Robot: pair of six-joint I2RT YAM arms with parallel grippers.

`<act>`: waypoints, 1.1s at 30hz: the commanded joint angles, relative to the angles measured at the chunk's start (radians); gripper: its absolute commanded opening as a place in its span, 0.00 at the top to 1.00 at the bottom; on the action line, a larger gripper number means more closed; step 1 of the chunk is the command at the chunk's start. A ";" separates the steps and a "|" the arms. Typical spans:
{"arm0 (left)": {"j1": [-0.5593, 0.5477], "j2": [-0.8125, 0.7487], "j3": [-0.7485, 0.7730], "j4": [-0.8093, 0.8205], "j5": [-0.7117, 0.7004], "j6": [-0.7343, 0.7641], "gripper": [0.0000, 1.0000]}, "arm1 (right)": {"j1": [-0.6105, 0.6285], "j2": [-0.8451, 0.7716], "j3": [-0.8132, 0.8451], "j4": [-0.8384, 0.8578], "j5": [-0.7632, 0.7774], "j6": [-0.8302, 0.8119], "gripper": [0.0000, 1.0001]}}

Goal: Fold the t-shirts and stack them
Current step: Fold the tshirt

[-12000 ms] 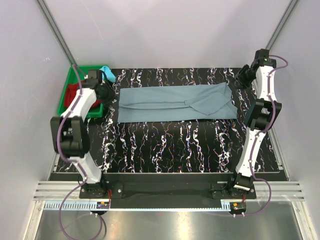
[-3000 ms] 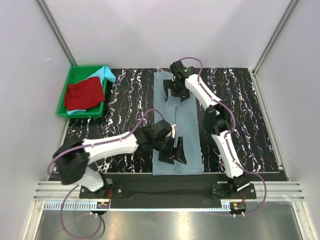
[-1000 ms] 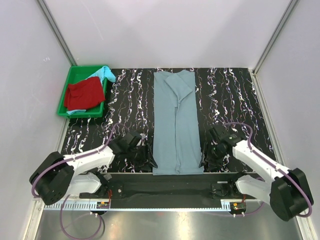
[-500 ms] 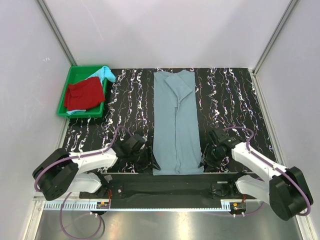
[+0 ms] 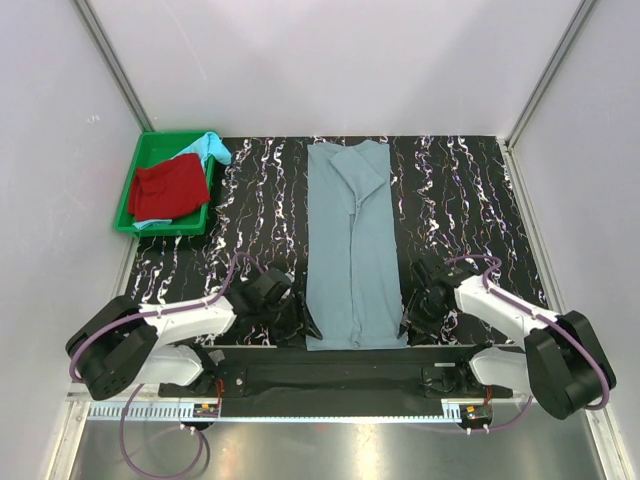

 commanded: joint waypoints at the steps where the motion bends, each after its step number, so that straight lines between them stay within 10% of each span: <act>1: -0.012 -0.002 0.003 -0.110 -0.079 0.016 0.40 | 0.001 0.016 0.041 -0.019 0.009 0.022 0.53; 33: -0.024 -0.047 0.078 -0.140 -0.149 -0.002 0.38 | 0.005 0.016 0.038 0.002 -0.001 0.045 0.64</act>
